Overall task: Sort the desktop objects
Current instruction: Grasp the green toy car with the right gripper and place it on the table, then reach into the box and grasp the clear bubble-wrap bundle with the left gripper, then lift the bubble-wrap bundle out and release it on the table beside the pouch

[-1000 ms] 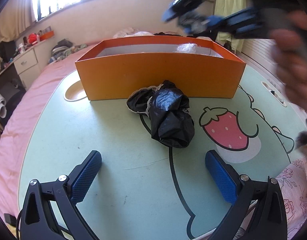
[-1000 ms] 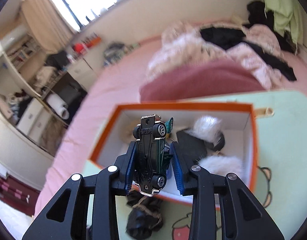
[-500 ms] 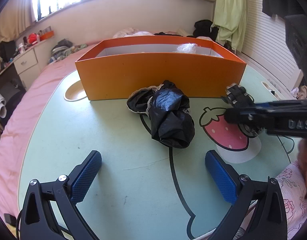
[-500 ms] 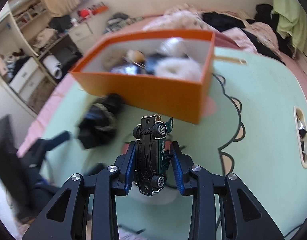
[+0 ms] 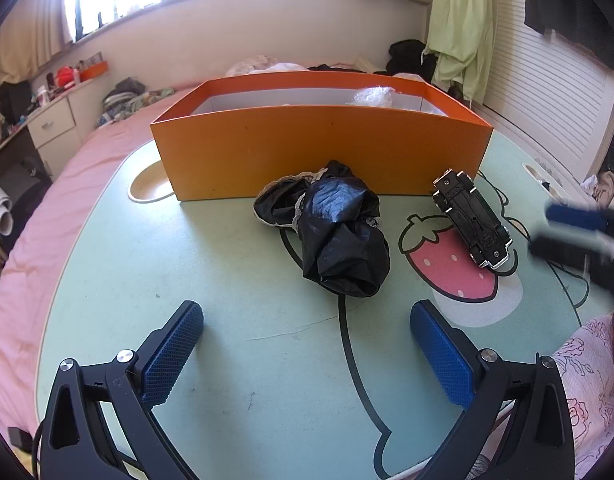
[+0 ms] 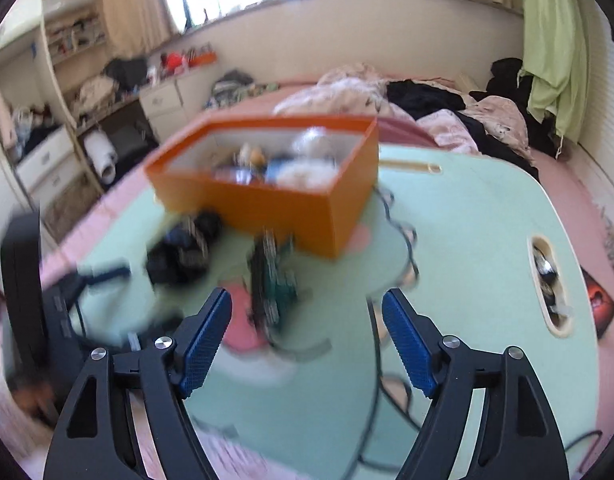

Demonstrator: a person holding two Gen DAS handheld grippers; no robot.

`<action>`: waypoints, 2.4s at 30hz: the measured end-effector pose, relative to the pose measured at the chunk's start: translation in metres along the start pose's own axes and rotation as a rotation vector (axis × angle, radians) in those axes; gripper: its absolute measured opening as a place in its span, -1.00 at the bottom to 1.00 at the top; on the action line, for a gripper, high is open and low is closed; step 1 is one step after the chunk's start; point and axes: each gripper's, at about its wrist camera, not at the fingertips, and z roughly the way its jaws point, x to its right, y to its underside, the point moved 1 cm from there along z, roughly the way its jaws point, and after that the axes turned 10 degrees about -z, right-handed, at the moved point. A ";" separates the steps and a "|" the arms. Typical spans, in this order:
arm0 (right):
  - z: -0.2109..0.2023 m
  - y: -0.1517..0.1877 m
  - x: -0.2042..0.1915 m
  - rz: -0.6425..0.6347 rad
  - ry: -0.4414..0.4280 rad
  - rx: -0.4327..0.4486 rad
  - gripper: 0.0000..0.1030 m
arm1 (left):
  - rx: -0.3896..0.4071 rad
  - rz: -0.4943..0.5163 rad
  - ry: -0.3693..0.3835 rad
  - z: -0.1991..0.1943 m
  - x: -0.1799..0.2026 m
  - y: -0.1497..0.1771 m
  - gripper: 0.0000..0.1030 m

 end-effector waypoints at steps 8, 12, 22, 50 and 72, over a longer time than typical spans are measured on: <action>0.021 0.025 -0.008 -0.111 0.059 -0.113 0.99 | 0.001 -0.007 -0.009 0.000 -0.001 0.000 1.00; 0.022 0.028 -0.006 -0.119 0.048 -0.107 0.99 | 0.002 -0.010 -0.013 0.000 -0.002 0.001 1.00; 0.021 0.029 -0.006 -0.126 0.045 -0.113 0.99 | 0.013 -0.025 -0.033 -0.001 -0.004 0.002 1.00; 0.013 0.032 -0.009 -0.128 0.034 -0.098 0.99 | -0.118 -0.070 -0.197 0.080 0.071 -0.173 0.46; 0.011 0.034 -0.008 -0.130 0.028 -0.088 0.99 | 0.215 -0.071 -0.084 -0.066 0.050 -0.094 -0.42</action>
